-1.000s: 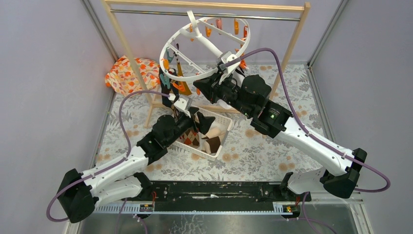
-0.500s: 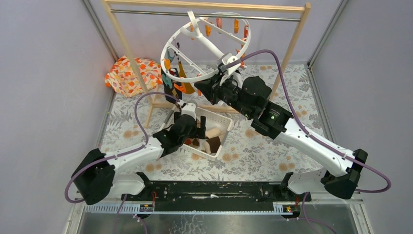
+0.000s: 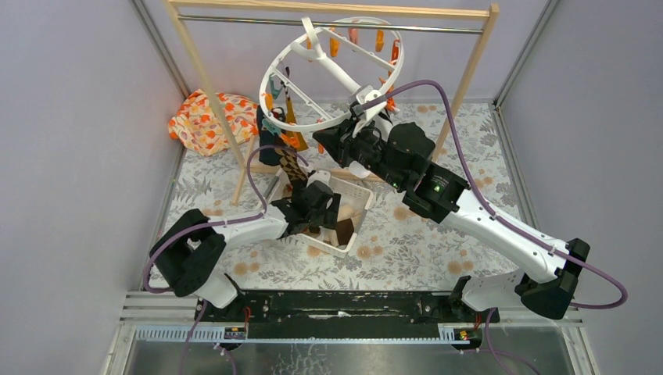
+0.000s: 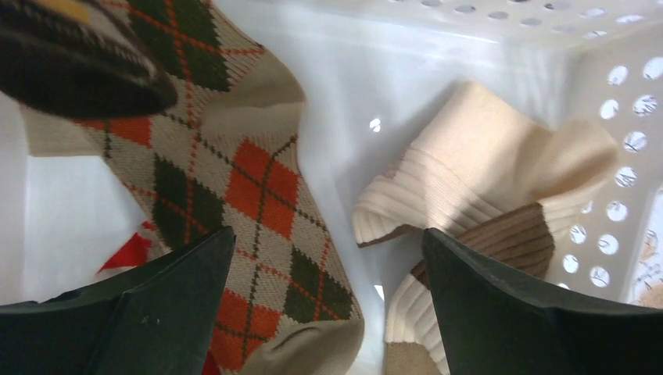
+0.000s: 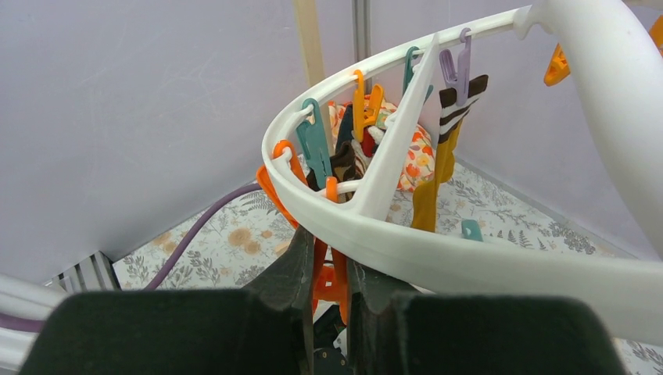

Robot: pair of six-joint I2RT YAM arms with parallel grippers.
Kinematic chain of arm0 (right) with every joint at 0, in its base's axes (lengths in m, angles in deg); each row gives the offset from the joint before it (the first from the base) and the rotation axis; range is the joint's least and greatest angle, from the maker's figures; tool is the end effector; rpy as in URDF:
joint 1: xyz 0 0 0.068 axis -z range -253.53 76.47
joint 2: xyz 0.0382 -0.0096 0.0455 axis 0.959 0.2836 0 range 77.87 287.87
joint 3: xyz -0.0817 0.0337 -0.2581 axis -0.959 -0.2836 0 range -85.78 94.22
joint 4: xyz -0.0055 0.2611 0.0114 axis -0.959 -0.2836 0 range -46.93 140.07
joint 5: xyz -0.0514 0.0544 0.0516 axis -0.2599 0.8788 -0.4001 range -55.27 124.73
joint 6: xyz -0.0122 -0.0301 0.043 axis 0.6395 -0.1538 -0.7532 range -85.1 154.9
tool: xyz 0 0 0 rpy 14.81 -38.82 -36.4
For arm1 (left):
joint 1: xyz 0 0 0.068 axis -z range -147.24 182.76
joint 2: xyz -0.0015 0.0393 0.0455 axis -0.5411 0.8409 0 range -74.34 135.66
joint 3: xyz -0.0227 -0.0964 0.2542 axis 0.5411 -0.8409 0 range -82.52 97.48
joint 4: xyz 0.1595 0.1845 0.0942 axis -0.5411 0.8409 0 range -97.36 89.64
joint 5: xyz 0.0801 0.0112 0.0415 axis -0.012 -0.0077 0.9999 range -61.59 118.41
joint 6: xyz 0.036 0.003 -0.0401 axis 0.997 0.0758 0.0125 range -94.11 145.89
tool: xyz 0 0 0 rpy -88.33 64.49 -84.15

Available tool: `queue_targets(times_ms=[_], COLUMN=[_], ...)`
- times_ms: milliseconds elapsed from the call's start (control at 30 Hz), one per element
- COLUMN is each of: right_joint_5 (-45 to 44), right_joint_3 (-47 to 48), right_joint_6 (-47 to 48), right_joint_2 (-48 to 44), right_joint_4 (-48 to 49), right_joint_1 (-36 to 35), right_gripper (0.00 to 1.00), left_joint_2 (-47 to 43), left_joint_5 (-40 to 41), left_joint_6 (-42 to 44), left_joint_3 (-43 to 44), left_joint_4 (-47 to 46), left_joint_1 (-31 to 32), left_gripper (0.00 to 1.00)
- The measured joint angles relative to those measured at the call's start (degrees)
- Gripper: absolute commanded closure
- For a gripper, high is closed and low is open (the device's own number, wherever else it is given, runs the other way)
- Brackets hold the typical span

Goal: Clip the socks to the hanger
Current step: Pick up the sock from the bin.

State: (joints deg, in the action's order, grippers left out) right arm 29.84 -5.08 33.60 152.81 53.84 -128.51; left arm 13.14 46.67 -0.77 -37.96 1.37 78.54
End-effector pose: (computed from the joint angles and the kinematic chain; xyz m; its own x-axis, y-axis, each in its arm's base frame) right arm 0.1729 0.2416 0.4709 0.0776 0.1502 -0.9856 -0.7698 0.6372 0.0365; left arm 0.2140 -0.2040 0.1697 -0.7334 0.1426 -0.6647 0.2417 0.9686 -0.0588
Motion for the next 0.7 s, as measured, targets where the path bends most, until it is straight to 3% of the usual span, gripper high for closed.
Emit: queue_targets(times_ms=[100,333,433,500,567,700], right_joint_5=[-0.11,-0.07,-0.04,-0.04,-0.02,0.00], right_joint_3=[-0.13,-1.05,-1.22,-1.27,-1.29,-1.29], right_joint_6=[0.04,0.09,0.09,0.07,0.02,-0.02], right_joint_2=[-0.02,-0.52,-0.83,-0.98,-1.07,-1.14], right_joint_4=[0.02,0.00,0.00,0.00,0.00,0.00], right_joint_1=[0.20,1.11,1.36,1.49,1.53,1.57], right_gripper=[1.00,1.00,1.00,1.00,1.00,1.00], left_joint_2=[0.17,1.66,3.08,4.04,4.35,4.24], left_joint_5=[-2.38,-6.12,-7.80,-9.07,-9.94,-10.62], left_joint_6=[0.02,0.48,0.61,0.70,0.59,0.74], left_joint_3=[0.02,0.85,1.18,1.29,1.29,1.29], left_joint_4=[-0.61,-3.23,-4.35,-4.94,-5.16,-5.57], left_joint_1=[0.00,0.00,0.00,0.00,0.00,0.00], left_gripper=[0.11,0.42,0.50,0.69,0.96,1.00])
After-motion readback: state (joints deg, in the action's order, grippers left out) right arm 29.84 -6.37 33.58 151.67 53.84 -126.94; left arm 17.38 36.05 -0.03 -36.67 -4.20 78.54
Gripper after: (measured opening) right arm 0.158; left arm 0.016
